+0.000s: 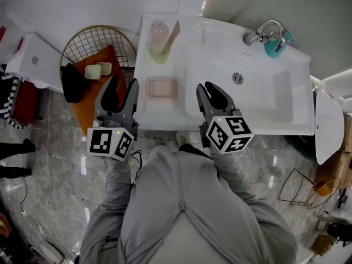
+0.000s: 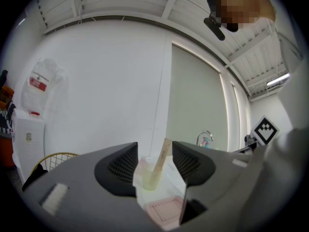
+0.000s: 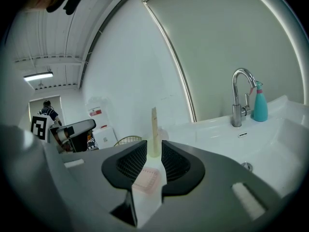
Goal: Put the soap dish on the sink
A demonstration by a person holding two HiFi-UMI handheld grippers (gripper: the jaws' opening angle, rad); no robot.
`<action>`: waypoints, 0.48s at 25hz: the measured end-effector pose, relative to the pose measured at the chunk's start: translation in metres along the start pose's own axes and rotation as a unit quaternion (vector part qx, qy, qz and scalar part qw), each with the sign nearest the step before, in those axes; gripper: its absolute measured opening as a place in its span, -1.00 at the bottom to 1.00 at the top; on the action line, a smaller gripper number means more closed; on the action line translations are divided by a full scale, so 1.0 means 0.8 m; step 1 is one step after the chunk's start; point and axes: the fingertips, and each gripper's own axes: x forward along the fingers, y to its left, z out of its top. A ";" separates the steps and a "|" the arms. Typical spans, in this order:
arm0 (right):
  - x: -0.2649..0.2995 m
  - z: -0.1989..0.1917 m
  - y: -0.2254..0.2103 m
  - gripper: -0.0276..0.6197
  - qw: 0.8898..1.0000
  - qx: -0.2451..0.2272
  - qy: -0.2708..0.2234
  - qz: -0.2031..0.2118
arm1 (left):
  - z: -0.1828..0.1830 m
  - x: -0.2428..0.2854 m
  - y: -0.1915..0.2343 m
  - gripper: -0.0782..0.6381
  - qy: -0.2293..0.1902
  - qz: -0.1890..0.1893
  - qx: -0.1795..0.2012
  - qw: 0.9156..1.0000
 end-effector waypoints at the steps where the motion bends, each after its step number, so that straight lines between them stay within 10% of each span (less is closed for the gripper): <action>1: 0.000 0.000 0.001 -0.63 1.000 -0.001 0.000 0.001 | 0.000 -0.001 0.001 -0.11 -0.001 0.000 0.000 1.000; 12: 0.000 0.001 0.005 -0.63 1.000 -0.007 -0.003 0.000 | 0.002 -0.008 0.004 -0.11 -0.002 0.004 0.001 1.000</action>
